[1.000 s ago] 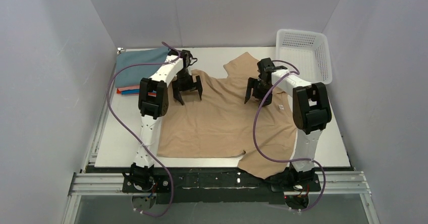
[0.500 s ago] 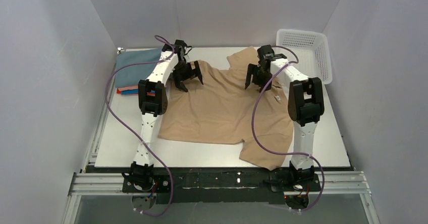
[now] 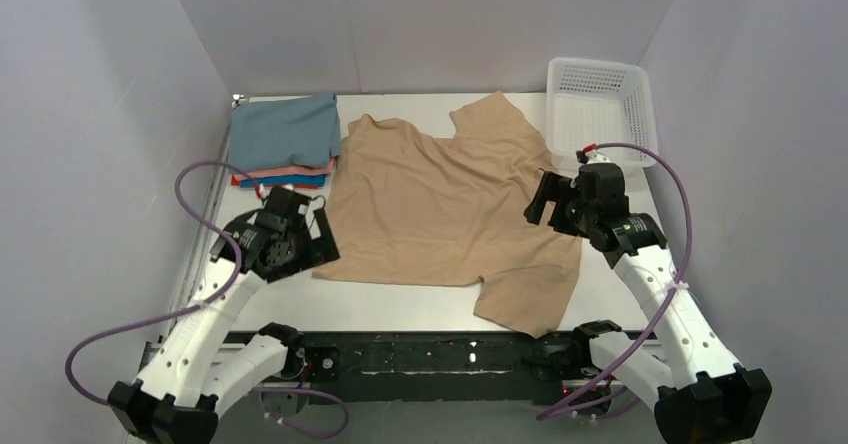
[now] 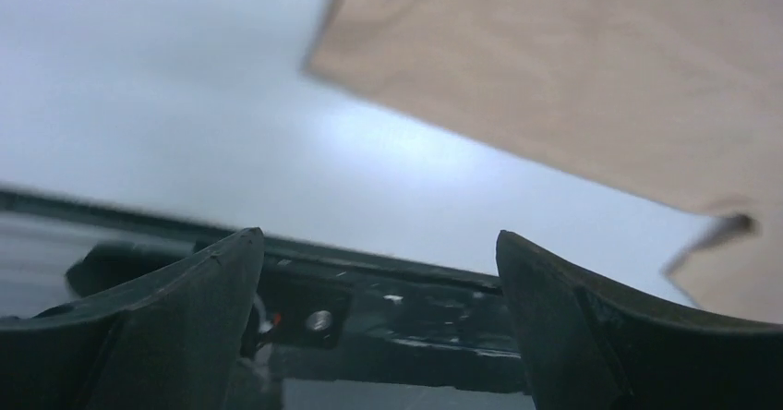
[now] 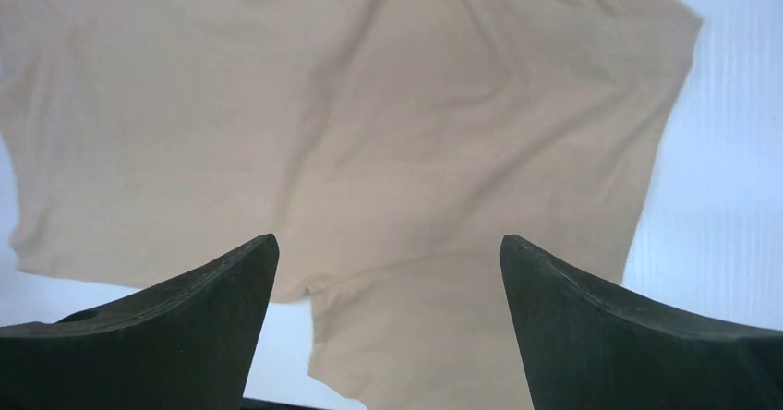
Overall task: Fold and stack the t-shirts
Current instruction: Flatten out the tshirt, then grab the side of the flattened tshirt closest away from the robot with both arms
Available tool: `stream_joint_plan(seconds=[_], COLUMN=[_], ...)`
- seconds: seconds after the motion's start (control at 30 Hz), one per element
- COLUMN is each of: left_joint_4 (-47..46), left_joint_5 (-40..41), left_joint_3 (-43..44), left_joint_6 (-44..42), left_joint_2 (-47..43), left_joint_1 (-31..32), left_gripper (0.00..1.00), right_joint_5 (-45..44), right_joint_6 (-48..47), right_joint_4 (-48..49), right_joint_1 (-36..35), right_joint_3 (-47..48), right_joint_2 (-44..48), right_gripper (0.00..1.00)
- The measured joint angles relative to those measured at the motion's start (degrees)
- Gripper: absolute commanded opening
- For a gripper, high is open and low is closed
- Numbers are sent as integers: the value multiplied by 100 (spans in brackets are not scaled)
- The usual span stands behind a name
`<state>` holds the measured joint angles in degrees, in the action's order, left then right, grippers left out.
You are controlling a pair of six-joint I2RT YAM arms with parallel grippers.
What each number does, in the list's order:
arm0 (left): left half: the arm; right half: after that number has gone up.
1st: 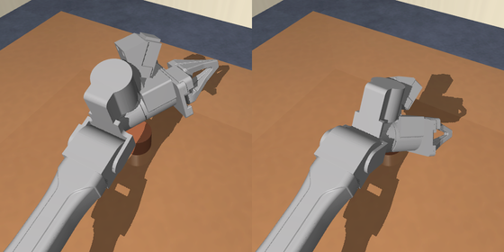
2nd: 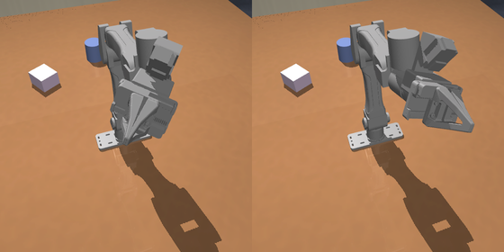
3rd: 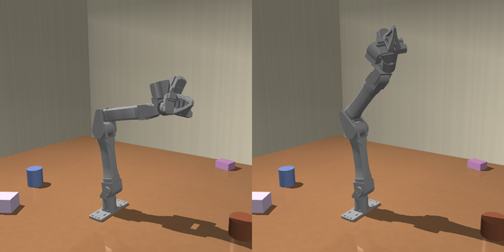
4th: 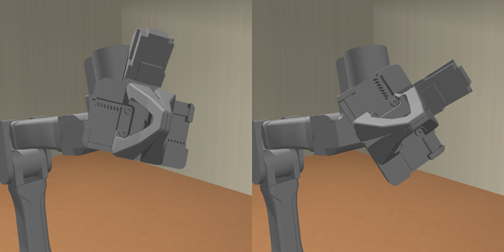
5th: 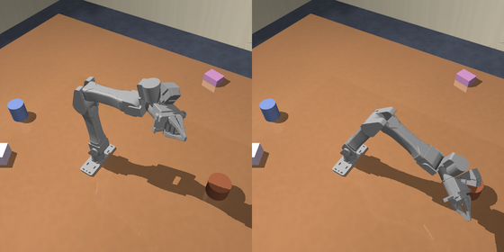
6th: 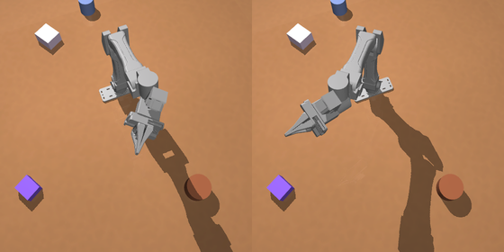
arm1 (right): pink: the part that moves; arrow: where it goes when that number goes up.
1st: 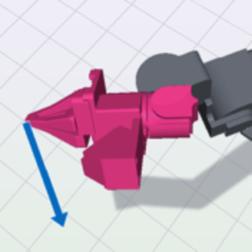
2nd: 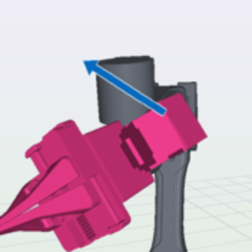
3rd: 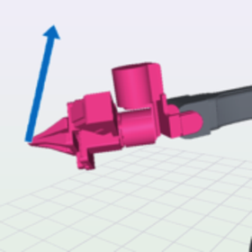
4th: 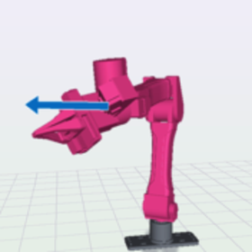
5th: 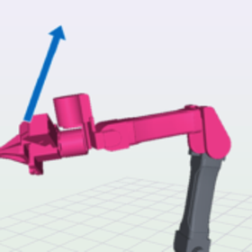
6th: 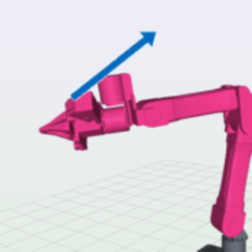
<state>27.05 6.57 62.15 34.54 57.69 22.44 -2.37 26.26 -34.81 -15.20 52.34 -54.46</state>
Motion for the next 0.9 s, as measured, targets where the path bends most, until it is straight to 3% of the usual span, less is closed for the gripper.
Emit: stream_joint_plan(seconds=[0.1,0.3,0.53,0.77,0.9], left_joint_4=[640,424,-1080,-2129,-2428], left_joint_5=[713,1235,949,514,393], left_joint_3=[-1147,-2234,-2472,-2479,-2481], left_joint_6=[697,1484,1794,1956,1980], left_joint_2=[-855,-726,258,1298,1683], left_joint_1=[-85,-304,-968,-1119,-1130], left_gripper=[98,97,74,54,50], right_joint_5=[-50,-111,87,321,321], right_joint_6=[37,199,264,365,376], right_joint_4=[-170,-271,-286,-284,-321], right_joint_1=[26,48,50,50,50], right_joint_3=[-496,-1016,-1204,-1344,-1344], right_joint_2=[166,461,750,737,678], right_gripper=[98,94,92,90,90])
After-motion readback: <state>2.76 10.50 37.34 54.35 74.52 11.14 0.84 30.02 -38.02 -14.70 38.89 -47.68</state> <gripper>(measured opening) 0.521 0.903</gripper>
